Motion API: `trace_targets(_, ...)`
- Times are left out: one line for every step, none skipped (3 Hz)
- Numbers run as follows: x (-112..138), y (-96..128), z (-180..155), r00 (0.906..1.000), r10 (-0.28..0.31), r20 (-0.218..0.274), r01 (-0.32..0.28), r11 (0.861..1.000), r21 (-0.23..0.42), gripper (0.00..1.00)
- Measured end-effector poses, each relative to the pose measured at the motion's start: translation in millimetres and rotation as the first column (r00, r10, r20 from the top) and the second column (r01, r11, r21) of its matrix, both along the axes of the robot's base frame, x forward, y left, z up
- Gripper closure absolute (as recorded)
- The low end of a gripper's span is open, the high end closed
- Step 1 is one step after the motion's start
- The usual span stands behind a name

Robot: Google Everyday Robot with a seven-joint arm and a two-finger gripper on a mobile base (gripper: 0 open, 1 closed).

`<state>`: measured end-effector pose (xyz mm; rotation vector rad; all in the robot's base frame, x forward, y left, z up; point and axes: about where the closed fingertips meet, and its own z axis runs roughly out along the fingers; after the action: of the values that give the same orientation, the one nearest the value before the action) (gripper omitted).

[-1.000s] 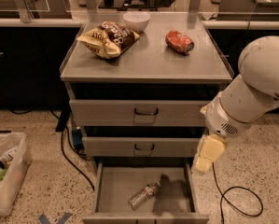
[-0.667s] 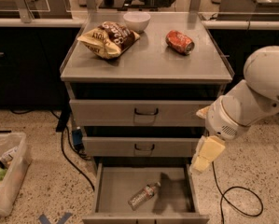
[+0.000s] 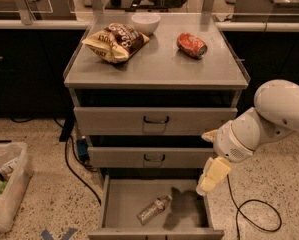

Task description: Pick water bottle from bottom drawer and place on counter

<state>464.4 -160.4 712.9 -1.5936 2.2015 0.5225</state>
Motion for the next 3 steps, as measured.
trace_targets(-3.1, 8.9, -14.7, 0.9997, -0.023, -0.007, 0.023, 0.999, 0.032, 0.00)
trace_targets(-17.7, 30.2, -72.2, 0.9930, -0.080, -0.087, 0.086, 0.994, 0.064, 0.00)
trace_targets(-35.2, 48.7, -142.8, 0.9779, -0.136, -0.158, 0.139, 0.990, 0.004, 0.00)
